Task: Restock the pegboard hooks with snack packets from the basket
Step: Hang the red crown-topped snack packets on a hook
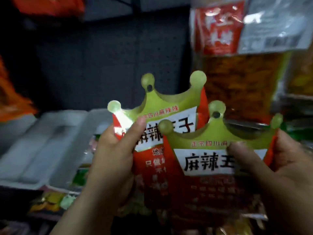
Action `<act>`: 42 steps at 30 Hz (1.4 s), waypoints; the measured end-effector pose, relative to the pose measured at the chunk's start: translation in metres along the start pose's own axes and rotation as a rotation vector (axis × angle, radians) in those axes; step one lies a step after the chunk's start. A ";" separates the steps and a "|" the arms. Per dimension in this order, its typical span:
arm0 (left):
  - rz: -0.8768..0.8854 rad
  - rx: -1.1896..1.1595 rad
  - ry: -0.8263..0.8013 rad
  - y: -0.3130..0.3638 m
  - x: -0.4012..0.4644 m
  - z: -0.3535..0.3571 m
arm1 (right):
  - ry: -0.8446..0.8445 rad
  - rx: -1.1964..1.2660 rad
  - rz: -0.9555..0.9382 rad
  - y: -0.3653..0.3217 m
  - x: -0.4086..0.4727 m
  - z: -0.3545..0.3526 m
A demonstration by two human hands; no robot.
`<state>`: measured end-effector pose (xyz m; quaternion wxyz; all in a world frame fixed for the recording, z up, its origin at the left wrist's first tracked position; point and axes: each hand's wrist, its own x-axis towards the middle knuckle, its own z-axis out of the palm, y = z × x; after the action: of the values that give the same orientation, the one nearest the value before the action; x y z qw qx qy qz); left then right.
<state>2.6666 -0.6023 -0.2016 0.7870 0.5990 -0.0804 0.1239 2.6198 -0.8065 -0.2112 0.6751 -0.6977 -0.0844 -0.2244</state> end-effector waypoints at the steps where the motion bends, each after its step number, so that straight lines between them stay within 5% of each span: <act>1: 0.019 -0.025 0.000 0.007 0.002 -0.011 | -0.025 0.003 -0.016 0.001 0.005 0.017; 7: 0.095 -0.170 -0.025 0.046 0.028 -0.084 | -0.183 0.237 -0.014 0.006 0.029 0.108; 11: 0.096 -0.155 -0.149 0.067 0.049 -0.119 | -0.025 0.250 -0.038 -0.011 0.034 0.146; 15: 0.284 0.049 -0.200 0.104 0.071 -0.148 | 0.069 0.202 -0.063 -0.026 0.031 0.170; 20: 0.419 0.124 -0.158 0.150 0.098 -0.163 | -0.044 0.223 -0.079 -0.046 0.039 0.208; 26: 0.354 -0.040 -0.150 0.170 0.116 -0.192 | -0.121 0.180 -0.096 -0.064 0.058 0.255; 32: 0.488 0.267 -0.247 0.217 0.129 -0.220 | 0.048 0.153 -0.152 -0.079 0.062 0.282; 37: 0.642 0.553 -0.086 0.230 0.146 -0.206 | 0.094 0.160 -0.125 -0.079 0.058 0.290; 42: 0.491 0.508 -0.117 0.218 0.155 -0.208 | 0.121 0.123 -0.093 -0.074 0.054 0.296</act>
<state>2.7470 -0.3316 -0.0136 0.5537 0.7444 -0.2336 0.2909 2.6951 -0.5210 -0.1177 0.7093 -0.6354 -0.0895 -0.2918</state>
